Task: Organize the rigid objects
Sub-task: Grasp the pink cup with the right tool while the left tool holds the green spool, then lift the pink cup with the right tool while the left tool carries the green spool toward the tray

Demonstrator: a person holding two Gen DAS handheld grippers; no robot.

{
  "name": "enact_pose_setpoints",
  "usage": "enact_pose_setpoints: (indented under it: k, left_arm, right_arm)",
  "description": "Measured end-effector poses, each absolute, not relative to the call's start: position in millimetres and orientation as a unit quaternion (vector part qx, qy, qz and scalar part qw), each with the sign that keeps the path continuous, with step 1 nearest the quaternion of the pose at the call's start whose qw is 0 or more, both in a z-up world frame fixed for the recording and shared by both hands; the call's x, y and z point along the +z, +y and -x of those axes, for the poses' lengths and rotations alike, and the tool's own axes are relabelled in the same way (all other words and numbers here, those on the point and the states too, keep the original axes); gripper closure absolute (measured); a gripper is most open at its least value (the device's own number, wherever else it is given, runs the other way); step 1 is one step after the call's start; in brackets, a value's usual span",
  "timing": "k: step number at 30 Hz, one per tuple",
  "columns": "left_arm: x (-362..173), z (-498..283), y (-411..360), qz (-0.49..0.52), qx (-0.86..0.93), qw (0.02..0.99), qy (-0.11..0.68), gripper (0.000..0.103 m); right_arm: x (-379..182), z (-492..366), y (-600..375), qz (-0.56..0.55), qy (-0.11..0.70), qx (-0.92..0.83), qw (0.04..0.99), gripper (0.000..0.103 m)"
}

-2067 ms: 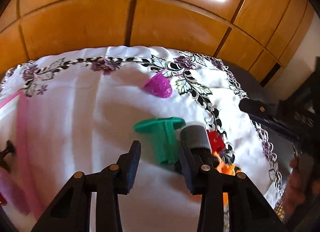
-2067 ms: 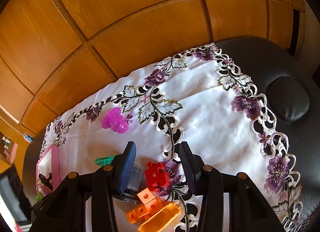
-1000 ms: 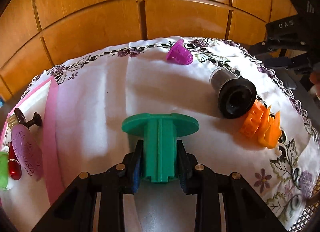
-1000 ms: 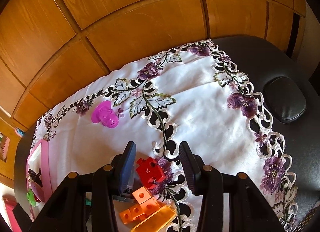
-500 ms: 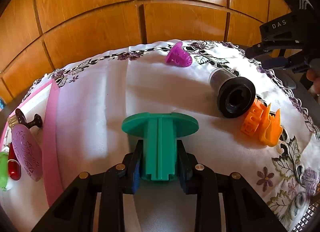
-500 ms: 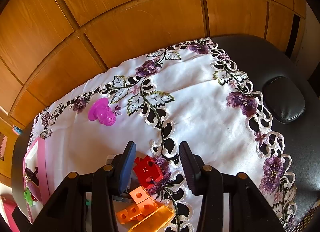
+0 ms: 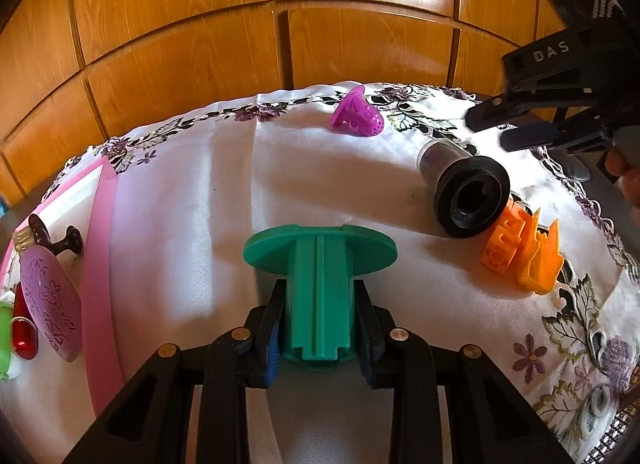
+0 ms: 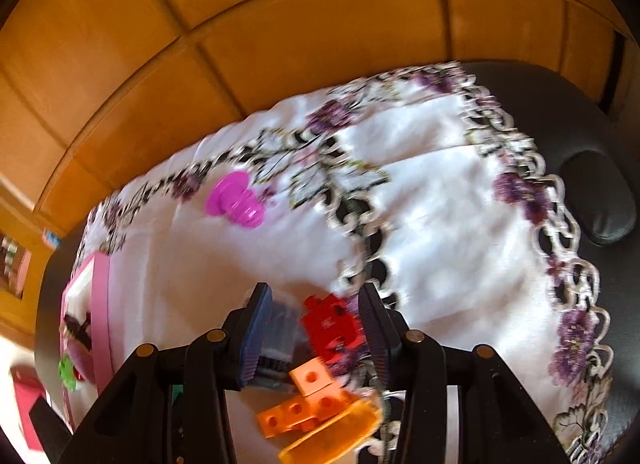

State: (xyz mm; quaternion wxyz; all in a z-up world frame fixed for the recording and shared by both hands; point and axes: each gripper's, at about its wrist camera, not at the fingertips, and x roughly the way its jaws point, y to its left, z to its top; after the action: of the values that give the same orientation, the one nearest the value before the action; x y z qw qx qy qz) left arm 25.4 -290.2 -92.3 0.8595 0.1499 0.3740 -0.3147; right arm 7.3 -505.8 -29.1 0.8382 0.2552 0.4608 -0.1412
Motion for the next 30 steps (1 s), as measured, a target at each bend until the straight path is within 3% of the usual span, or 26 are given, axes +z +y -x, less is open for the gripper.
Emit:
enact_pose_setpoints:
  k: [6,8,15,16,17,18,30]
  left_arm:
    - [-92.8,-28.4,-288.3,-0.138,-0.321,0.857,0.378,0.073]
    - [-92.8,-29.1,-287.6,-0.135,-0.322,0.857,0.379,0.073]
    - [-93.6,-31.4,-285.9,-0.127,-0.327,0.856,0.381,0.073]
    - [-93.7,-31.3,-286.0,-0.127,-0.327,0.856,0.381,0.073]
    - [-93.8,-31.5,-286.0,-0.126,-0.327,0.856,0.381,0.073]
    - [-93.9,-31.7,-285.7,-0.125,-0.327,0.855,0.382,0.073]
    - [-93.9,-32.8,-284.4,-0.122,-0.329,0.855,0.382,0.073]
  right_arm:
    - [-25.8,-50.0,-488.0,-0.195,0.471,-0.120,0.852,0.055]
    - [-23.5,-74.5,-478.6,-0.142,0.476,-0.116,0.860,0.050]
    - [-58.4,-146.8,-451.9,0.052,0.536,-0.099,0.837,0.050]
    - [-63.1,-151.4,-453.6,0.054,0.538,-0.099,0.835,0.050]
    - [-66.6,-155.4,-455.0,0.050,0.542,-0.098,0.833,0.062]
    - [-69.5,-159.3,-457.5,0.037,0.546,-0.094,0.832,0.063]
    - [-40.5,-105.2,-426.0,0.011,0.526,-0.050,0.849,0.063]
